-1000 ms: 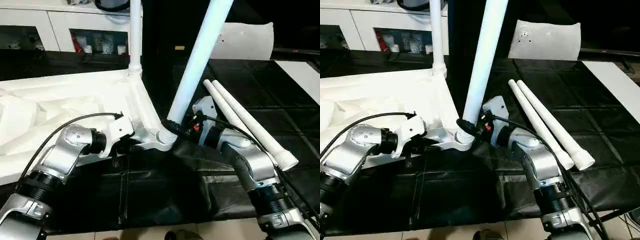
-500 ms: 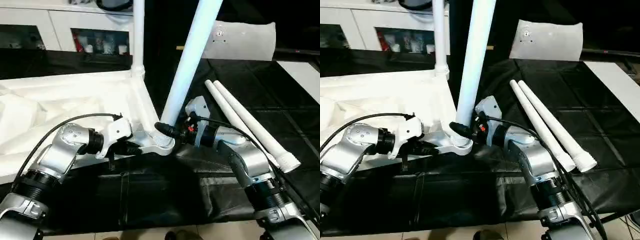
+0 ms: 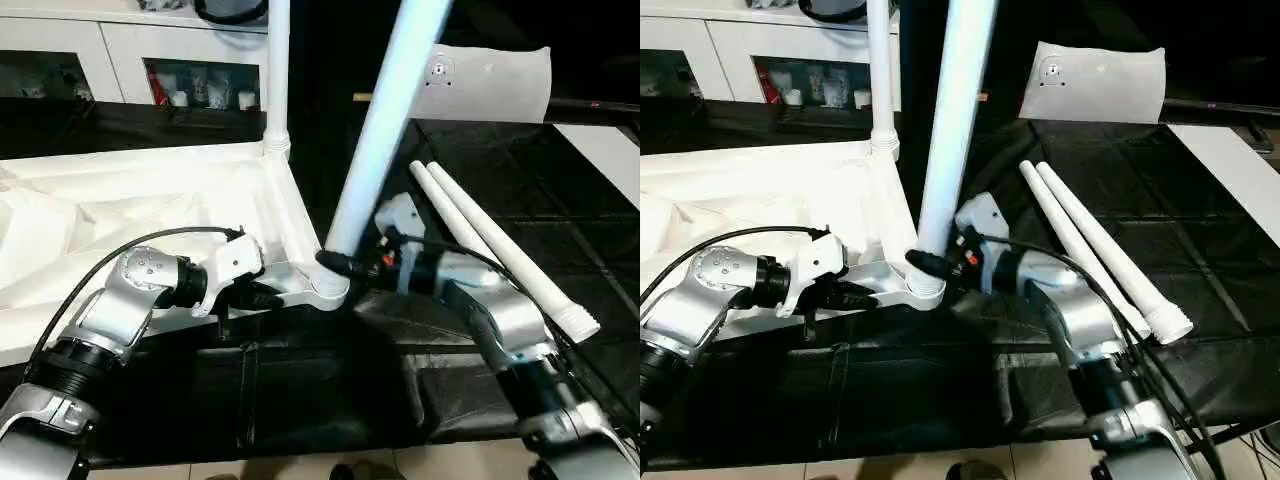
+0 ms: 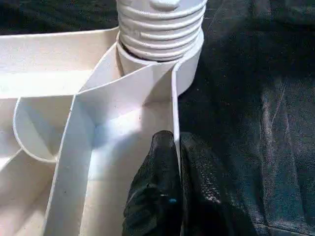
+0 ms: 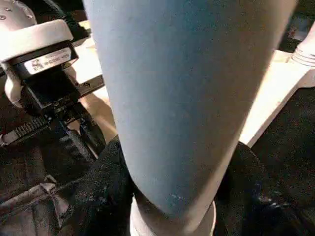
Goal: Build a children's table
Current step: Insert table leg to table base
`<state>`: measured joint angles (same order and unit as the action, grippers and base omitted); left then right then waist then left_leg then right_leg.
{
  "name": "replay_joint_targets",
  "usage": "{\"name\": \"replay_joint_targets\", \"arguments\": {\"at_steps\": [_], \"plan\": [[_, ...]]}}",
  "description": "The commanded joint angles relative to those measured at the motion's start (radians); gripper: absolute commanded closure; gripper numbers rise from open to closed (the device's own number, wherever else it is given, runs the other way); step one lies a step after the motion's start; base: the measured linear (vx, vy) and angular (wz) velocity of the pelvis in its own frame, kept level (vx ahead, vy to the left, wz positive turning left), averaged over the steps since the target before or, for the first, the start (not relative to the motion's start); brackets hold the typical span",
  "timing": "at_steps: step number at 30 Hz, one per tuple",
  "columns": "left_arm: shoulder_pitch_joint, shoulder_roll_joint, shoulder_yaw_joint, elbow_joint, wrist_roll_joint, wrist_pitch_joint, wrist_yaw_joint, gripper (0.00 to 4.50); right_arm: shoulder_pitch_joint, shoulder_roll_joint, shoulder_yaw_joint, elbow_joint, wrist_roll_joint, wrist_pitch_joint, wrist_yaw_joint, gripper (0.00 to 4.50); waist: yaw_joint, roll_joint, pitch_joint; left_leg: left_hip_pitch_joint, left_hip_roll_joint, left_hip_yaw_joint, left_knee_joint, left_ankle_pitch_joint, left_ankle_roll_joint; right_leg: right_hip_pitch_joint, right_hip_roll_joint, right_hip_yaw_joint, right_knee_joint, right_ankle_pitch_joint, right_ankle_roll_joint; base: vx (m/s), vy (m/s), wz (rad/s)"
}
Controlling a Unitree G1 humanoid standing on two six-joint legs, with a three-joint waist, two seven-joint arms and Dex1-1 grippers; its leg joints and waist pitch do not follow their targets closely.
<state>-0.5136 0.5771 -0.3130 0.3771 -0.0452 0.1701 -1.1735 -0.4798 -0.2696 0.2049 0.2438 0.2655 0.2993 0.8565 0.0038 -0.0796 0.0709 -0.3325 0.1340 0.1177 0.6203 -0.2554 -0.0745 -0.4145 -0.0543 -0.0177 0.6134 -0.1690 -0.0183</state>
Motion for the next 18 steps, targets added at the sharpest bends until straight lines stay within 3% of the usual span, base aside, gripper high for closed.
{"name": "replay_joint_targets", "arguments": {"at_steps": [1,7,13,18], "plan": [[-0.006,0.003,-0.007,0.000,0.011,-0.002,-0.019,4.50,0.029,-0.021,0.017,0.012,-0.011,0.035,0.021,2.60,0.003,0.013,-0.067,-0.014,0.073,-0.001,-0.082,-0.006,0.053,0.068,-0.084,0.044,-0.055,-0.156,-0.264,0.000,0.000,0.00],[-0.001,0.003,-0.017,-0.005,-0.005,-0.054,-0.068,4.50,0.023,-0.003,0.014,0.036,-0.013,0.026,0.013,2.60,0.003,0.013,-0.071,-0.014,0.072,0.000,-0.079,0.023,0.067,0.068,-0.084,0.043,-0.051,-0.112,-0.279,0.000,0.000,0.00],[-0.001,0.003,-0.027,-0.022,-0.004,-0.054,-0.079,4.50,-0.010,0.036,0.006,0.103,-0.017,0.015,-0.011,2.60,0.001,0.014,-0.069,-0.014,0.073,-0.002,-0.082,-0.014,0.046,0.068,-0.085,0.043,-0.053,-0.154,-0.276,0.000,0.000,0.00],[-0.010,-0.001,-0.023,-0.010,0.005,-0.067,-0.071,4.50,-0.012,0.046,-0.022,0.147,0.000,0.029,-0.017,2.60,0.002,0.015,-0.072,-0.012,0.073,-0.001,-0.081,0.009,0.048,0.069,-0.084,0.042,-0.049,-0.110,-0.282,0.000,0.000,0.00]]}}
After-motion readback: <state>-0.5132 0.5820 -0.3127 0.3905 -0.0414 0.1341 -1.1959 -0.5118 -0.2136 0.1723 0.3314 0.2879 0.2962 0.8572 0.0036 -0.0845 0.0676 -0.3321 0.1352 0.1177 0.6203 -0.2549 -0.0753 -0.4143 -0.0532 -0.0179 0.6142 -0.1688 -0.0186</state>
